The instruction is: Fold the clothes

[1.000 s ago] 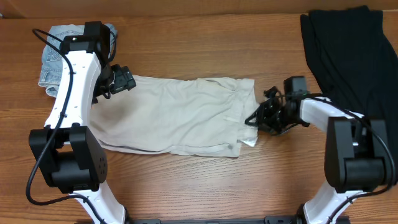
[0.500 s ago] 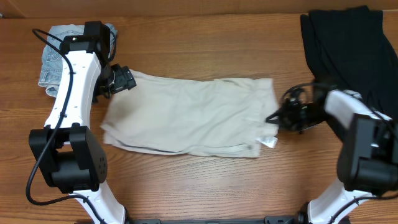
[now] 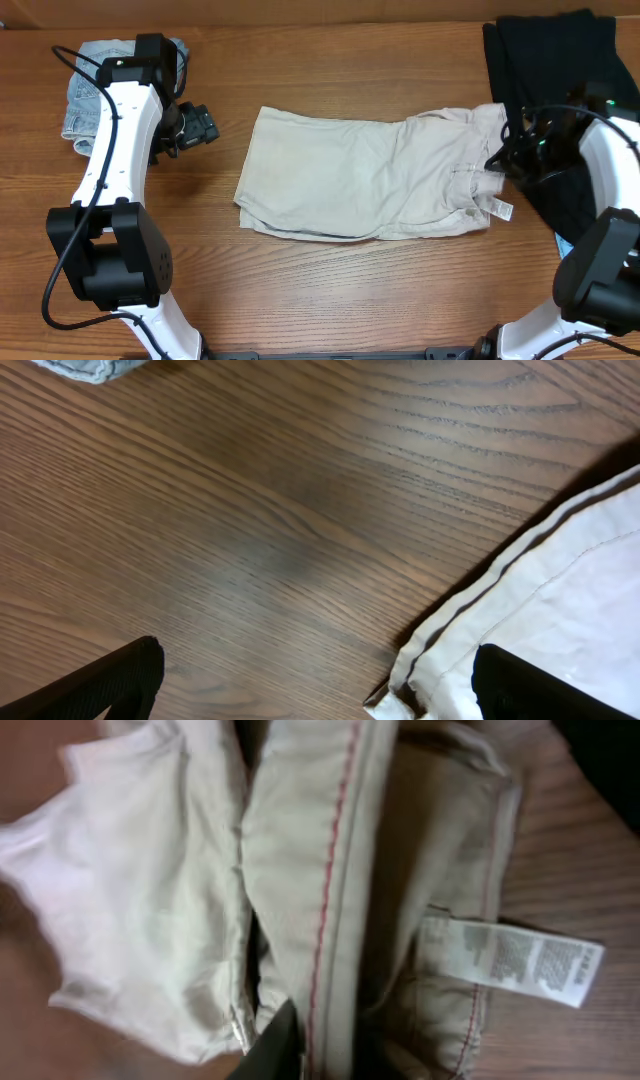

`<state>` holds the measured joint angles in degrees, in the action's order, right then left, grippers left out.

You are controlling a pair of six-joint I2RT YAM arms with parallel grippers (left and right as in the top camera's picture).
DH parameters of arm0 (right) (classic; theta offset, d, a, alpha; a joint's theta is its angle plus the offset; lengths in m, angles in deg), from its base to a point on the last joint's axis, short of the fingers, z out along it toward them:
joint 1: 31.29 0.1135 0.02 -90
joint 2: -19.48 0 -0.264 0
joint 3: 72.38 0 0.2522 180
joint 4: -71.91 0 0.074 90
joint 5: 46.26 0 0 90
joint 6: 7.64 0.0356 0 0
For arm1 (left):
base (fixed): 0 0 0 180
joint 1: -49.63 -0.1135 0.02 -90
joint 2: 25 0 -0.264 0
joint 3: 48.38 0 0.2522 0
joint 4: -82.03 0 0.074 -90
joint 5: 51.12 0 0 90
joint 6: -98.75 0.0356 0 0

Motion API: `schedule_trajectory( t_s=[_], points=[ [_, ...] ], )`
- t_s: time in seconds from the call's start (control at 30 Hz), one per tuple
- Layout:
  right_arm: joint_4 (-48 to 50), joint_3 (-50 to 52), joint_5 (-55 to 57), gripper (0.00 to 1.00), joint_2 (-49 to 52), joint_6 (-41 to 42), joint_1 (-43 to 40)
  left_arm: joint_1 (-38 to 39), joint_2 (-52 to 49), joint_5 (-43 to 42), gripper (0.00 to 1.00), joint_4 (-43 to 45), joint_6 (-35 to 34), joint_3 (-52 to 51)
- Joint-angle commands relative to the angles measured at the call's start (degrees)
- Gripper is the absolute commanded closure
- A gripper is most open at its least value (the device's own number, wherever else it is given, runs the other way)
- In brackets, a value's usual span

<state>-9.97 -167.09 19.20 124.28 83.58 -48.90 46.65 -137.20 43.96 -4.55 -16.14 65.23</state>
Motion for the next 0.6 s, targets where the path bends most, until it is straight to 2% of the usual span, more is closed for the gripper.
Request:
schedule_trajectory(
  t_s=[0.0, 0.07, 0.17, 0.2, 0.27, 0.3, 0.33, 0.57],
  points=[
    [2.34, 4.79, 8.02, 0.75, -0.90, 5.49, 2.01, 0.39, 0.15, -0.24, 0.00, 0.17, 1.16, 1.33],
    [4.94, 7.41, 9.18, 0.55, -0.90, 7.28, 2.23, 0.39, 0.15, -0.24, 0.00, 0.33, 1.16, 1.33],
    [8.41, 10.69, 9.53, 0.37, -0.85, 8.20, 2.23, 0.39, 0.15, -0.24, 0.00, 0.66, 1.16, 1.33],
    [9.22, 11.45, 9.75, 0.34, -0.85, 8.61, 2.23, 0.39, 0.15, -0.24, 0.00, 0.70, 1.16, 1.33],
    [10.97, 13.11, 11.13, 0.18, -0.85, 9.53, 2.23, 0.39, 0.15, -0.26, 0.00, 0.87, 1.16, 1.33],
    [11.52, 13.53, 11.89, 0.03, -0.85, 9.55, 2.23, 0.39, 0.15, -0.26, 0.00, 0.92, 1.14, 1.33],
    [11.82, 13.70, 12.90, 0.00, -0.85, 9.55, 2.23, 0.39, 0.15, -0.26, 0.00, 0.94, 1.14, 1.33],
    [14.97, 14.03, 15.93, 0.00, -0.85, 9.49, 2.29, 0.42, 0.15, -0.42, 0.00, 0.94, 1.16, 1.33]
  ],
)
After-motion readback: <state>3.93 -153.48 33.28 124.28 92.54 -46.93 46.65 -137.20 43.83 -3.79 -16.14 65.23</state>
